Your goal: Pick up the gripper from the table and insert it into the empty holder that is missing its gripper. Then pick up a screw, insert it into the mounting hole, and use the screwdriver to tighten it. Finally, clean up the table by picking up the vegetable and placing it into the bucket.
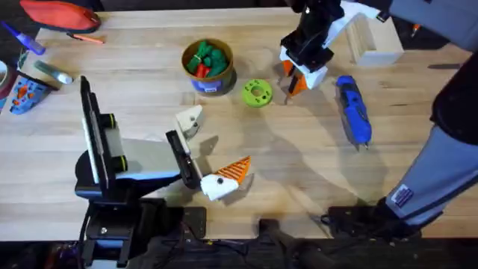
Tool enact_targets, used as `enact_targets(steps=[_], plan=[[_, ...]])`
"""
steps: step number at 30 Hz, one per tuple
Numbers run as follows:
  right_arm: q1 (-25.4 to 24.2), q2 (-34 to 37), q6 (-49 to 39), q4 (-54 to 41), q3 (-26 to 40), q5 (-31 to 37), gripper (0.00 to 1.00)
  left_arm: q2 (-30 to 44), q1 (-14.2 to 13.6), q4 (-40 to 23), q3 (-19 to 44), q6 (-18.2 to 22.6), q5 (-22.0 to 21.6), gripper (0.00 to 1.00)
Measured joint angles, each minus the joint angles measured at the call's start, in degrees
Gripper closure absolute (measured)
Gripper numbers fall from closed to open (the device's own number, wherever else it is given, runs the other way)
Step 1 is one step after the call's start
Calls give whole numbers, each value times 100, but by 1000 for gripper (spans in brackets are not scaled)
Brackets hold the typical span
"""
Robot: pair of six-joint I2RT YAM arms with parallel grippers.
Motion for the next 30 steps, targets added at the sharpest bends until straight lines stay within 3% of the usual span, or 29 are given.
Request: enact_targets(steps=[20, 30], plan=[[0, -1, 267, 95, -86, 114, 668, 0, 0, 0, 0, 12, 0, 15], [0, -1, 428, 93, -89, 129, 778, 0, 0, 0, 0, 12, 0, 16]])
